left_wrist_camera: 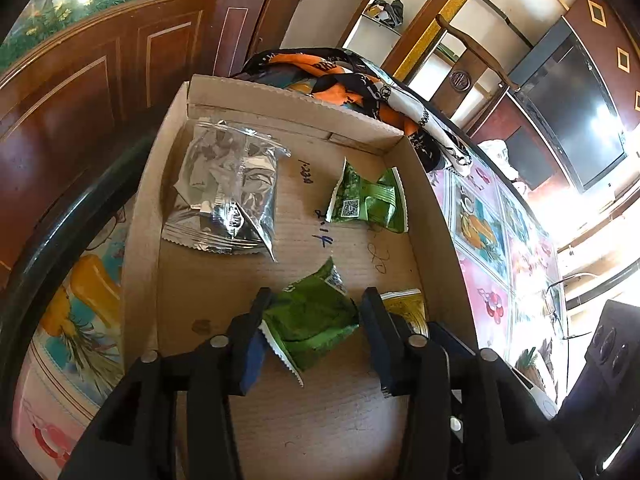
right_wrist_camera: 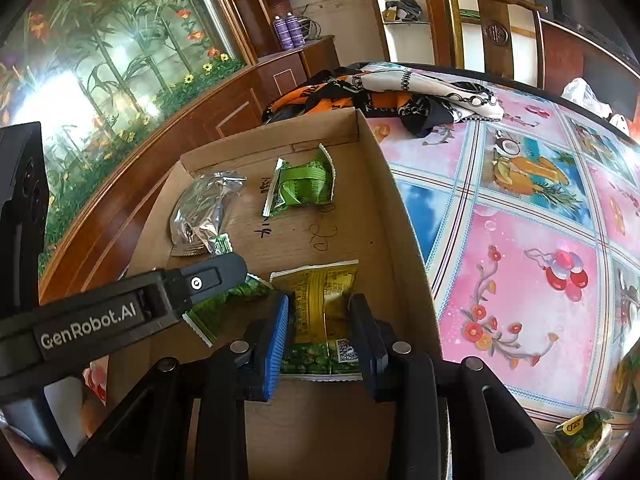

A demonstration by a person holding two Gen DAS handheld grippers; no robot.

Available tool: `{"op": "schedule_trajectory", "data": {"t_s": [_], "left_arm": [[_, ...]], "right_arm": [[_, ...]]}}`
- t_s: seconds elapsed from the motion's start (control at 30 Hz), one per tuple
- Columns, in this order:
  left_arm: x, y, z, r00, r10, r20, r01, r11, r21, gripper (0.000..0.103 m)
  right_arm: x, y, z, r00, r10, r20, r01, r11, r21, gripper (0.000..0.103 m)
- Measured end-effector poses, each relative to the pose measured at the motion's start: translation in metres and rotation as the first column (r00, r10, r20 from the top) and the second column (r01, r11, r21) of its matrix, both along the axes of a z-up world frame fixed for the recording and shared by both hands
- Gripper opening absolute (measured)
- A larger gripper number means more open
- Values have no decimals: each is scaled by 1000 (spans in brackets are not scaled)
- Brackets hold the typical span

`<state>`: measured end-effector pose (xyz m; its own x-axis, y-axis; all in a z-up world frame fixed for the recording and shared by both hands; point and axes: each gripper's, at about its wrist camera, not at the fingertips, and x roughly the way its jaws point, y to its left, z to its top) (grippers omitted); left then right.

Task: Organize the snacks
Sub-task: 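Lower and release the green and yellow packets into the box with both grippers, then move both grippers back toward the snacks on the table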

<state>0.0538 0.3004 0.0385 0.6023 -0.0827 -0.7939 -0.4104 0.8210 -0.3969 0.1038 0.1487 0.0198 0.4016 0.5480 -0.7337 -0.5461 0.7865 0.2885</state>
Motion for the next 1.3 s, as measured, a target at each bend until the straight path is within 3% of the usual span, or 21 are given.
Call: {"op": "schedule_trajectory", "data": {"t_s": [0.23, 0.63, 0.93, 1.1, 1.3], "left_arm": [[-4, -1, 8, 999, -3, 53, 2, 1000, 9, 56], [-9, -21, 28, 988, -43, 146, 24, 991, 129, 60], [-9, -45, 37, 972, -133, 193, 95, 977, 192, 63], [-11, -64, 42, 951, -216, 222, 163, 958, 235, 63], [-15, -90, 47, 912, -331, 241, 267, 927, 264, 67]], "right_arm": [[-8, -7, 9, 1000, 9, 21, -10, 1000, 18, 35], [-23, -44, 23, 999, -23, 25, 20, 996, 91, 41], [-32, -92, 34, 997, -66, 47, 60, 989, 137, 46], [-25, -152, 36, 981, -184, 63, 174, 974, 147, 54], [-7, -245, 28, 905, -420, 64, 415, 906, 87, 58]]}}
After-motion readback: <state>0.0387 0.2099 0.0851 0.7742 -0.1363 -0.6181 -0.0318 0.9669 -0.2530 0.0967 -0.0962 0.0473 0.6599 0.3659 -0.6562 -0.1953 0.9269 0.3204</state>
